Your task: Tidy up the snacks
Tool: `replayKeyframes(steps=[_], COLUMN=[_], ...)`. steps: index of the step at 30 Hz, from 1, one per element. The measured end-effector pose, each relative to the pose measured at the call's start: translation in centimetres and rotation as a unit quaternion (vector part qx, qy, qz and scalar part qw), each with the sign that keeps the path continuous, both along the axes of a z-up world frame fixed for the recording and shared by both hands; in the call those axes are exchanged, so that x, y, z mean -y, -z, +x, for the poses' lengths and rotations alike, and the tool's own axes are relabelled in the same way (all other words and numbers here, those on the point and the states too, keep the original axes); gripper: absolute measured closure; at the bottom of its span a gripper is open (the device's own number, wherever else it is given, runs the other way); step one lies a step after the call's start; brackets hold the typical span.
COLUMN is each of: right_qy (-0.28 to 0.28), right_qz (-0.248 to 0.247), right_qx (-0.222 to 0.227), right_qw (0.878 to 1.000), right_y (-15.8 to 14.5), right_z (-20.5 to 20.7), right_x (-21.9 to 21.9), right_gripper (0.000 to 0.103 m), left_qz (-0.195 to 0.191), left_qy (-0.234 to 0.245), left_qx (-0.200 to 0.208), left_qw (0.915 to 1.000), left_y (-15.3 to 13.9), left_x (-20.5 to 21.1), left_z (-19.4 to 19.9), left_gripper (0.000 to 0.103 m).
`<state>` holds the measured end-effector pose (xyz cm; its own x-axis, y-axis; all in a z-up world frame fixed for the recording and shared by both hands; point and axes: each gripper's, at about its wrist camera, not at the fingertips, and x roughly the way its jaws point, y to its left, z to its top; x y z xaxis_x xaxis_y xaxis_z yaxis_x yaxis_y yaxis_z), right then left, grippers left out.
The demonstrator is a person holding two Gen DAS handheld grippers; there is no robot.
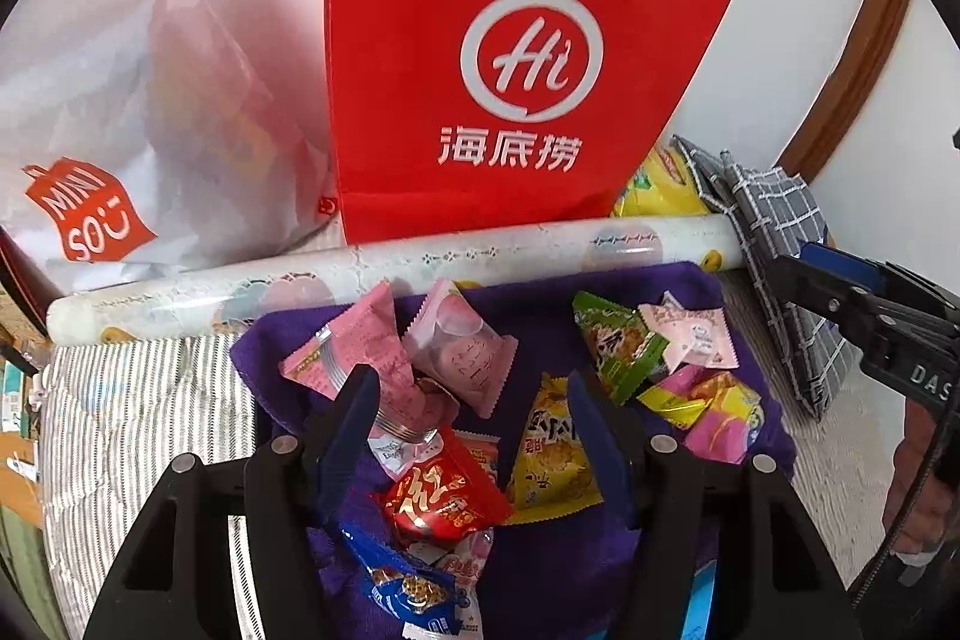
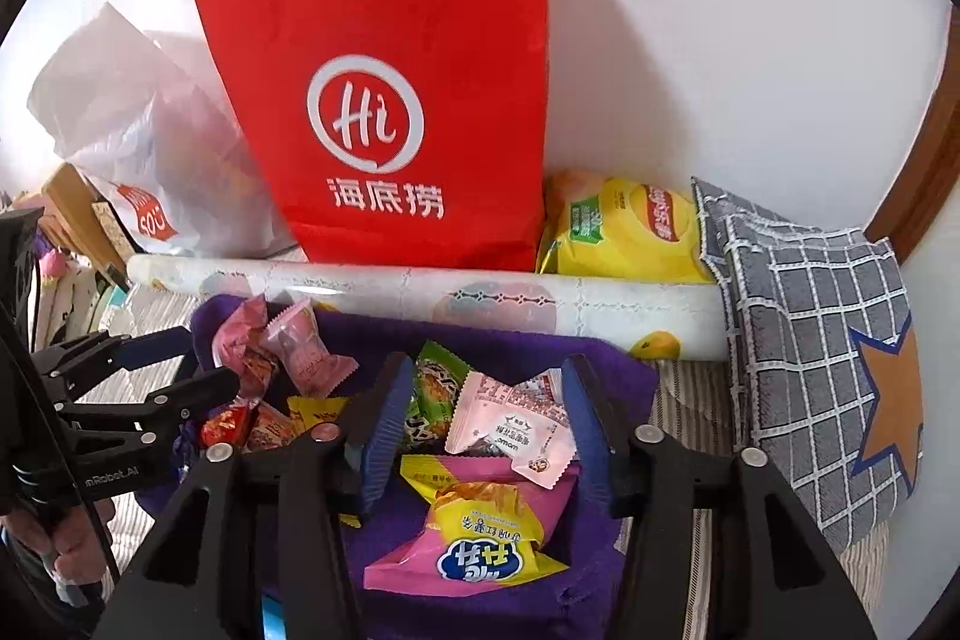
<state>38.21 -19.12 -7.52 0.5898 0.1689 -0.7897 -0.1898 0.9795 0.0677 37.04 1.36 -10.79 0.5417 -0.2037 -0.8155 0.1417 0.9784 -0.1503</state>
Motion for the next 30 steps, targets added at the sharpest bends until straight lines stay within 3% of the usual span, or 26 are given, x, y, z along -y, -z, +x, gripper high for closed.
replayKeyframes(steps=[4, 8, 13, 18, 22, 30], right_qy=[0.013, 0.030, 0.049, 0.067, 0.067, 0.068], right_qz=[0.018, 0.045, 0.008, -0.004, -0.008, -0.012], right_qx=[0.017, 0.021, 0.037, 0.050, 0.069, 0.069], right_qw=[1.000, 0.998, 0.998, 0.996, 0.995, 0.995], right_y=[-1.6, -2.8, -4.6, -6.2, -7.5, -8.1], right_z=[-1.7, -3.8, -7.7, -12.5, -17.0, -24.1], right_x=[0.3, 0.8, 1.2, 1.4, 1.1, 1.0], right_gripper=[0.040, 0.040, 0.039, 0.036, 0.028, 0.028], left_qz=[0.006, 0.013, 0.007, -0.008, -0.007, 0.012], left_qy=[-0.002, -0.004, -0.006, -0.014, -0.009, -0.001], left_qx=[0.016, 0.044, 0.052, 0.058, 0.068, 0.095], left_qw=[0.9998, 0.9989, 0.9986, 0.9982, 0.9976, 0.9954], left_y=[-2.2, -4.5, -6.3, -7.5, -8.5, -10.7], left_x=[0.0, 0.2, 0.5, 0.4, 0.8, 2.4], left_z=[-1.1, -2.6, -5.2, -9.9, -13.9, -22.5], left_gripper=[0.038, 0.026, 0.024, 0.024, 0.024, 0.020])
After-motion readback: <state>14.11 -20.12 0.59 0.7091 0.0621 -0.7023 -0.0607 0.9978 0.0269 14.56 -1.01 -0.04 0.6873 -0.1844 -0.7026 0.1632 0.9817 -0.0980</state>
